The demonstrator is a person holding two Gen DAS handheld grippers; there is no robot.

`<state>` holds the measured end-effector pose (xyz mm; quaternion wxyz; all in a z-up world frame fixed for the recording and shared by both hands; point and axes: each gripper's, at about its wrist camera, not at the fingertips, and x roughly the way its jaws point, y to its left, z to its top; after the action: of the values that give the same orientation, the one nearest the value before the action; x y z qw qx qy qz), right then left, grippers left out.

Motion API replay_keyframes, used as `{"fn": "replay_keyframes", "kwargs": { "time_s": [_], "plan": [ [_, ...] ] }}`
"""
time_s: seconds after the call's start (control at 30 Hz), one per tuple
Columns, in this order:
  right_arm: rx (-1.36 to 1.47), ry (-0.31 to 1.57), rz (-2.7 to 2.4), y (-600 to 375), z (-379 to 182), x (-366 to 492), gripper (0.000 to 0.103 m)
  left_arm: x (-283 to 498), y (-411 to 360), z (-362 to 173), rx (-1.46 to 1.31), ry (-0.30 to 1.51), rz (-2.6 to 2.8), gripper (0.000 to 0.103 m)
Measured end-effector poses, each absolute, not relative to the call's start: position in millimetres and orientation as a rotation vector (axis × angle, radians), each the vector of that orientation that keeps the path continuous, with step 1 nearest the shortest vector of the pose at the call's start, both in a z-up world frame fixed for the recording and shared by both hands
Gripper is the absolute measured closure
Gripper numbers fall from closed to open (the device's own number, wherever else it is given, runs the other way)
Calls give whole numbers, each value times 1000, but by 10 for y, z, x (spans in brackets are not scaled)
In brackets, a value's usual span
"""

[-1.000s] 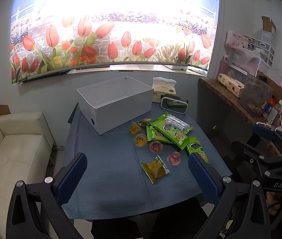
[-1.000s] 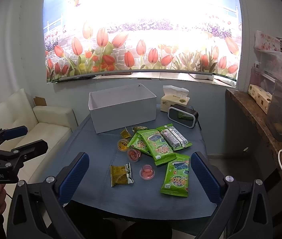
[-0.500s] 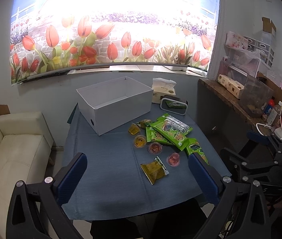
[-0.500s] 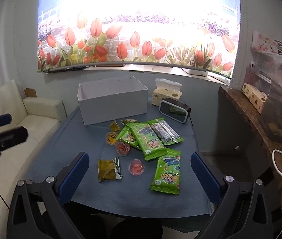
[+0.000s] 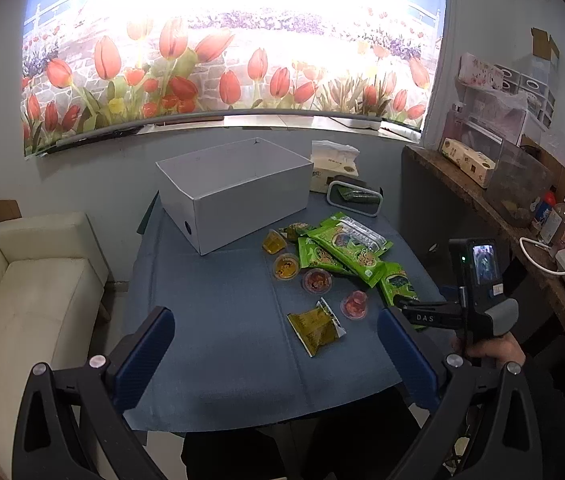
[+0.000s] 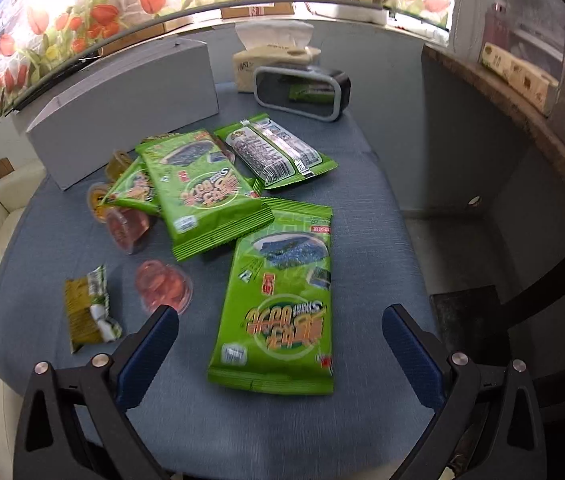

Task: Organize snacks
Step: 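Grasp the large green seaweed packet with the right gripper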

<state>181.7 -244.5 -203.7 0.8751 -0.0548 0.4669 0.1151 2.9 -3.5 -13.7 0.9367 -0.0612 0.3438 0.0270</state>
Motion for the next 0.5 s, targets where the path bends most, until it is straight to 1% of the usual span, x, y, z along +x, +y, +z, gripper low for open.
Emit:
{"fn": "replay_keyframes", "kwargs": {
  "time_s": [0.17, 0.2, 0.23, 0.27, 0.3, 0.37, 0.5],
  "plan": [
    [-115, 1046, 191, -2405, -2291, 2052, 0, 65, -22, -255, -130, 736, 66, 0],
    [-117, 1048, 187, -2394, -2324, 2075, 2, 68, -18, -270, -132, 740, 68, 0],
    [-119, 1054, 187, -2380, -2356, 2093, 7, 76, -13, -283, -133, 743, 69, 0],
    [-123, 1068, 194, -2358, -2388, 2112, 22, 84, -14, -300, -132, 748, 70, 0],
    [-153, 1055, 185, -2324, -2401, 2115, 28, 91, -17, -315, -130, 751, 73, 0],
    [-183, 1049, 207, -2283, -2416, 2129, 31, 108, -23, -351, -127, 760, 77, 0],
    [-186, 1057, 231, -2314, -2434, 2064, 32, 173, -44, -442, -133, 779, 66, 0]
  ]
}}
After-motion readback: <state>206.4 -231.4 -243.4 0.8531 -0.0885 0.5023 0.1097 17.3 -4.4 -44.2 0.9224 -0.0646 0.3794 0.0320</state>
